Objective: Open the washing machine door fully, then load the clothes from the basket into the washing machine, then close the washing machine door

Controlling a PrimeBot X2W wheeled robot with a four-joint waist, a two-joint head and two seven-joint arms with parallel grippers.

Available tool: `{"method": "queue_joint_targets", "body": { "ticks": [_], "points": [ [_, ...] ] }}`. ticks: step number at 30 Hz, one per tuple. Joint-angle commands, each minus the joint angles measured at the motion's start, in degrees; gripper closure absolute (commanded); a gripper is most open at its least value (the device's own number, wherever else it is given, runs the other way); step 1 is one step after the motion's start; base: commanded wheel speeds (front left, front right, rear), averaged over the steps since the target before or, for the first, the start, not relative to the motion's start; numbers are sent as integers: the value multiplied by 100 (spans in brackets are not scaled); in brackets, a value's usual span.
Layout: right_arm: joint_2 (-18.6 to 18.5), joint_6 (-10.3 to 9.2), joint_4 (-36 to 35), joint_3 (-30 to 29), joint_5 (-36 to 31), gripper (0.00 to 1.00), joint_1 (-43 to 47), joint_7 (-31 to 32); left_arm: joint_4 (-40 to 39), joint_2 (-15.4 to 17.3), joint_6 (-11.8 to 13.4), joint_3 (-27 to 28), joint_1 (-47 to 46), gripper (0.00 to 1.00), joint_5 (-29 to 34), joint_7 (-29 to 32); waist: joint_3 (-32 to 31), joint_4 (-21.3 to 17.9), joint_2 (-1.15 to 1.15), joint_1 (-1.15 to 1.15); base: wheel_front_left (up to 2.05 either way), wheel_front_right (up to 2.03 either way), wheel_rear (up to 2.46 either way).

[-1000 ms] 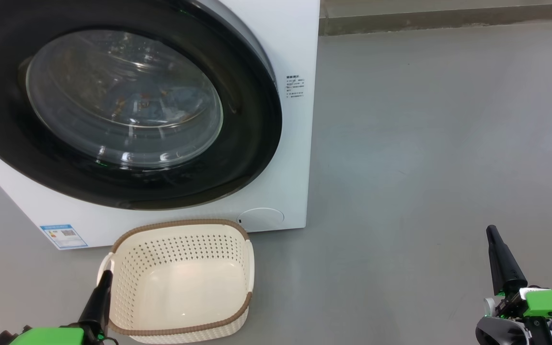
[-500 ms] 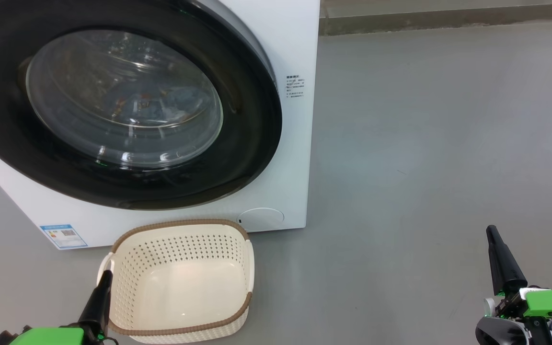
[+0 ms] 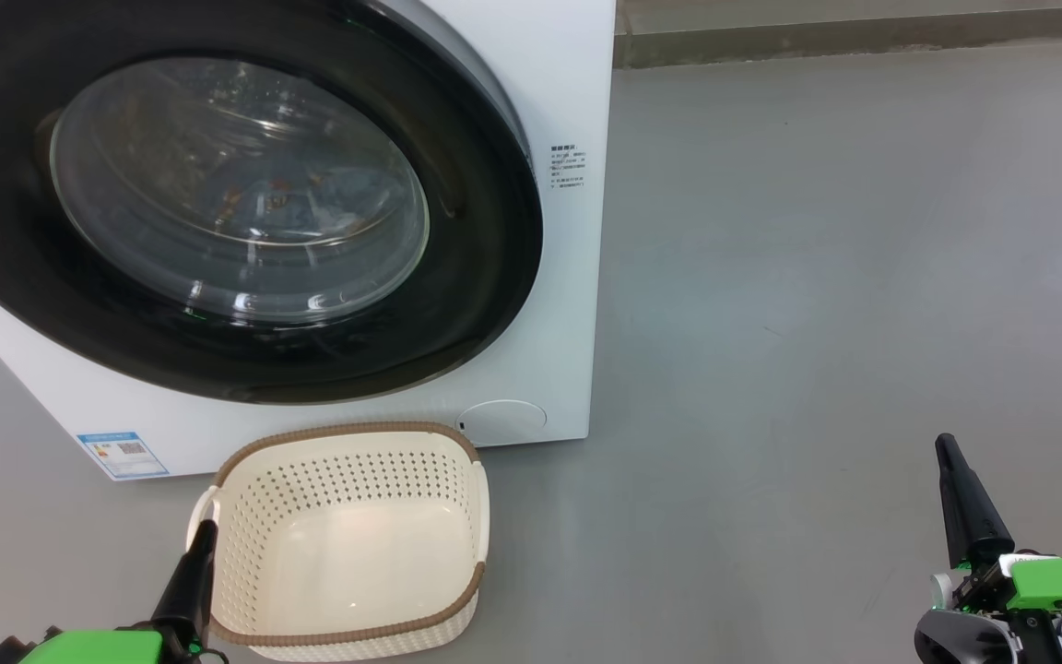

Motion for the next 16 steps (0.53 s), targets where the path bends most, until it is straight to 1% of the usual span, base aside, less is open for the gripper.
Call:
{"method": "queue_joint_targets", "body": {
  "ticks": [1,16],
  "points": [
    [-10,7,-176,106,4,100,-58,55,-146,70,-1,201,-274,100,-15,21,0,0,0,0,0,0,0],
    [-7,7,-176,102,0,100,-58,58,-146,68,0,203,-274,100,-12,23,0,0,0,0,0,0,0]
  ]
}}
